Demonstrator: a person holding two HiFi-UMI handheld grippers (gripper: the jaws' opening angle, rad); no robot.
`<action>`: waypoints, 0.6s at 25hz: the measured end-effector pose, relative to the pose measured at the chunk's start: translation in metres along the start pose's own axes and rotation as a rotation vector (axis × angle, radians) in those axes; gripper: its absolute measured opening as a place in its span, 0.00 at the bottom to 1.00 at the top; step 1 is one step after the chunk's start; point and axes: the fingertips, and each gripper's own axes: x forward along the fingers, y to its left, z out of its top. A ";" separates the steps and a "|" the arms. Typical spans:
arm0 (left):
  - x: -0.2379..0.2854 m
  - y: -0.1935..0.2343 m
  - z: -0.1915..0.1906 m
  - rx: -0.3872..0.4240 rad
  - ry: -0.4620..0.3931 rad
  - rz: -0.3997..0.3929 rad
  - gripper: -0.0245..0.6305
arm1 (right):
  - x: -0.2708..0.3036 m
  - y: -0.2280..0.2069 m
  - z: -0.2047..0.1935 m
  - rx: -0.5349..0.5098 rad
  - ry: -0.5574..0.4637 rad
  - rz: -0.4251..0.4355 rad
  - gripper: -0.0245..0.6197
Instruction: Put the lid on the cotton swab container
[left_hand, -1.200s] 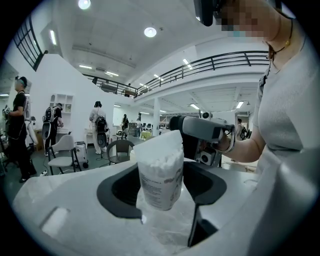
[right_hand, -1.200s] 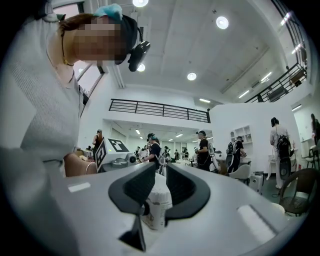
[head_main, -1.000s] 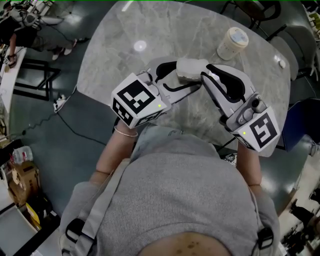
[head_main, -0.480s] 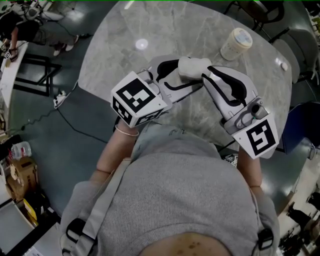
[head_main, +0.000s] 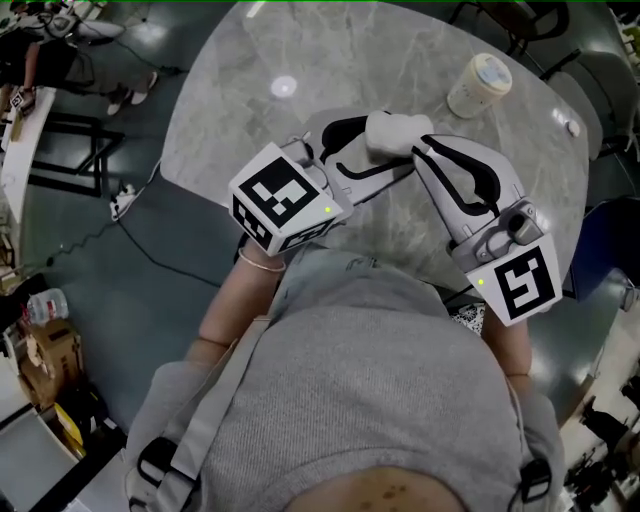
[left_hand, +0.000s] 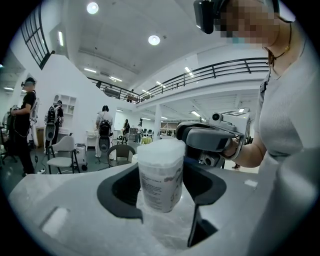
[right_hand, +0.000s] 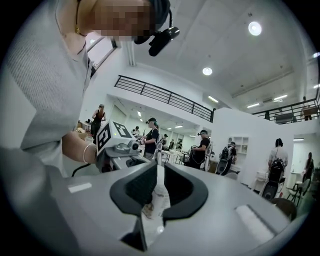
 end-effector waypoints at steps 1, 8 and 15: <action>0.000 0.001 0.000 -0.003 -0.002 -0.003 0.44 | 0.001 -0.001 -0.001 0.007 0.007 0.000 0.11; -0.008 0.012 -0.005 -0.011 -0.019 -0.022 0.44 | 0.017 -0.001 0.001 0.091 -0.018 -0.018 0.10; -0.007 0.033 0.003 0.028 -0.032 -0.011 0.44 | 0.012 -0.029 0.013 0.213 -0.139 -0.147 0.07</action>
